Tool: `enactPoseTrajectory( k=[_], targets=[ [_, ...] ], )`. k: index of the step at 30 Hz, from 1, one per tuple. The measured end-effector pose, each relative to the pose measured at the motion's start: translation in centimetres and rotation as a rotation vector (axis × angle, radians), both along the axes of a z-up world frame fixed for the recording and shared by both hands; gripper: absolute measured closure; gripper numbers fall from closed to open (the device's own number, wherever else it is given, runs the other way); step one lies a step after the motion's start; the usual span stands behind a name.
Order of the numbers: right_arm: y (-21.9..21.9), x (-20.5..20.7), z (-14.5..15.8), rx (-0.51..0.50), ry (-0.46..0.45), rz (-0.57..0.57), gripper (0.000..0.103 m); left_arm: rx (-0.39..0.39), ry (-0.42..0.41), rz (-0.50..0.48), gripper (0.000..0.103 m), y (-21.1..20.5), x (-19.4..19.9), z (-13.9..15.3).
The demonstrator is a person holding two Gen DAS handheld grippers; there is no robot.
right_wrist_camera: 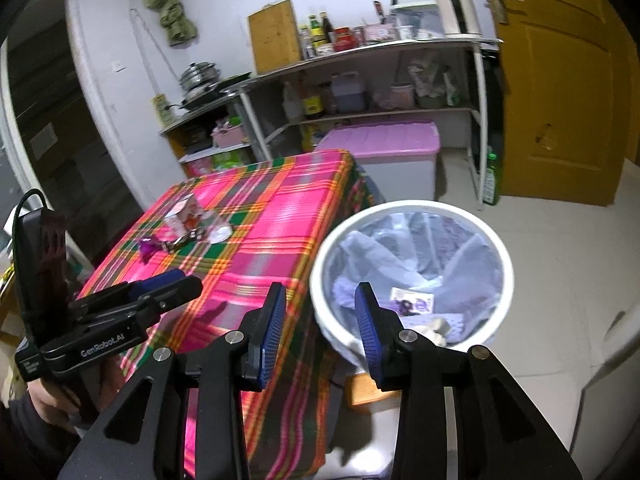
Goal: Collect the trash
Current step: 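Move both open tools from the bin back over the table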
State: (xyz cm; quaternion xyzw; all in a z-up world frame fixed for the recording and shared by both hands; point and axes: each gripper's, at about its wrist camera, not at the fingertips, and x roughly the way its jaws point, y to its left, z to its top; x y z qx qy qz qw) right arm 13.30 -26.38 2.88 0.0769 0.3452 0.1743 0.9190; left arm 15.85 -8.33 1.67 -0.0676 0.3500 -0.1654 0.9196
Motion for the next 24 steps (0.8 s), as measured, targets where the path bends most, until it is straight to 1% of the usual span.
enactPoseTrajectory(
  k=[5, 8, 16, 24],
  targets=[
    [1.9, -0.1, 0.1, -0.013, -0.016, 0.052, 0.065, -0.014, -0.010, 0.021, 0.061, 1.8, -1.1, -0.1],
    [2.8, -0.2, 0.1, -0.016, -0.022, 0.076, 0.065, -0.002, -0.017, 0.040, 0.061, 2.5, -1.5, 0.1],
    [4.9, 0.4, -0.5, -0.030, 0.010, 0.129, 0.065, 0.026, -0.028, 0.100, 0.061, 4.5, -2.3, 0.1],
    [6.6, 1.7, -0.7, -0.059, 0.037, 0.154, 0.065, 0.027, -0.021, 0.156, 0.061, 7.0, -2.1, -0.2]
  ],
)
